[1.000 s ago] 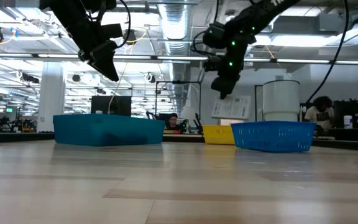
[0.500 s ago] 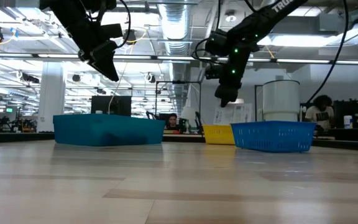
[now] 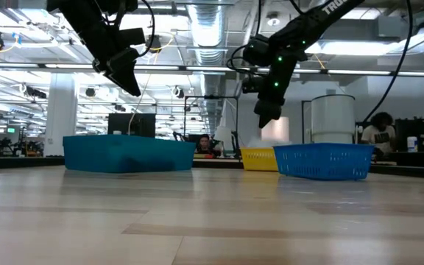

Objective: Pick and place items into bin
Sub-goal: Return to Home Position

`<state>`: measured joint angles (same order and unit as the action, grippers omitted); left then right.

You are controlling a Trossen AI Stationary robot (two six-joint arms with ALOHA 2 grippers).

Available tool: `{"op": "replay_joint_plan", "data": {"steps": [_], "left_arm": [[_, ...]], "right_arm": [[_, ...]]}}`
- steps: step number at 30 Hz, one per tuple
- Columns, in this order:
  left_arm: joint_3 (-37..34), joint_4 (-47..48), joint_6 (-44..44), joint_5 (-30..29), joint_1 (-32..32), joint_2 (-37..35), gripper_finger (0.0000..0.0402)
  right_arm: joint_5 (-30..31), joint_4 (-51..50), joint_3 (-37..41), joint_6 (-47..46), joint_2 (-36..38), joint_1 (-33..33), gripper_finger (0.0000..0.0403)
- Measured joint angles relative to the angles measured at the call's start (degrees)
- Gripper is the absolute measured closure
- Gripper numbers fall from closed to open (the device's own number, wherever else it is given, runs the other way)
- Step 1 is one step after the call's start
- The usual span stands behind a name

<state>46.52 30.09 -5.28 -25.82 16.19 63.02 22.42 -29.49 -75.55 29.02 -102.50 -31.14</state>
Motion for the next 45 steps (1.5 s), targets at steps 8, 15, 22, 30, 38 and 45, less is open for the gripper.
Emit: {"op": "replay_joint_plan", "data": {"steps": [8,15,22,30,38,45], "left_arm": [[0.0,0.0,0.0,0.0,0.0,0.0,0.0282],[0.0,0.0,0.0,0.0,0.0,0.0,0.0282],[0.0,0.0,0.0,0.0,0.0,0.0,0.0282],[0.0,0.0,0.0,0.0,0.0,0.0,0.0282],[0.0,0.0,0.0,0.0,0.0,0.0,0.0282],[0.0,0.0,0.0,0.0,0.0,0.0,0.0282]], "right_arm": [[-0.1,0.0,0.0,0.1,0.0,0.0,0.0346],[5.3,-0.1,0.0,-0.4,0.1,3.4,0.0347],[29.4,-12.9,-3.3,-15.9,0.2,14.1,0.0348],[36.9,-42.9,-6.9,-37.5,0.2,30.8,0.0348],[27.3,-58.5,-6.9,-49.6,0.2,46.2,0.0348],[26.0,-59.9,-6.7,-63.4,1.4,59.9,0.0348]]}}
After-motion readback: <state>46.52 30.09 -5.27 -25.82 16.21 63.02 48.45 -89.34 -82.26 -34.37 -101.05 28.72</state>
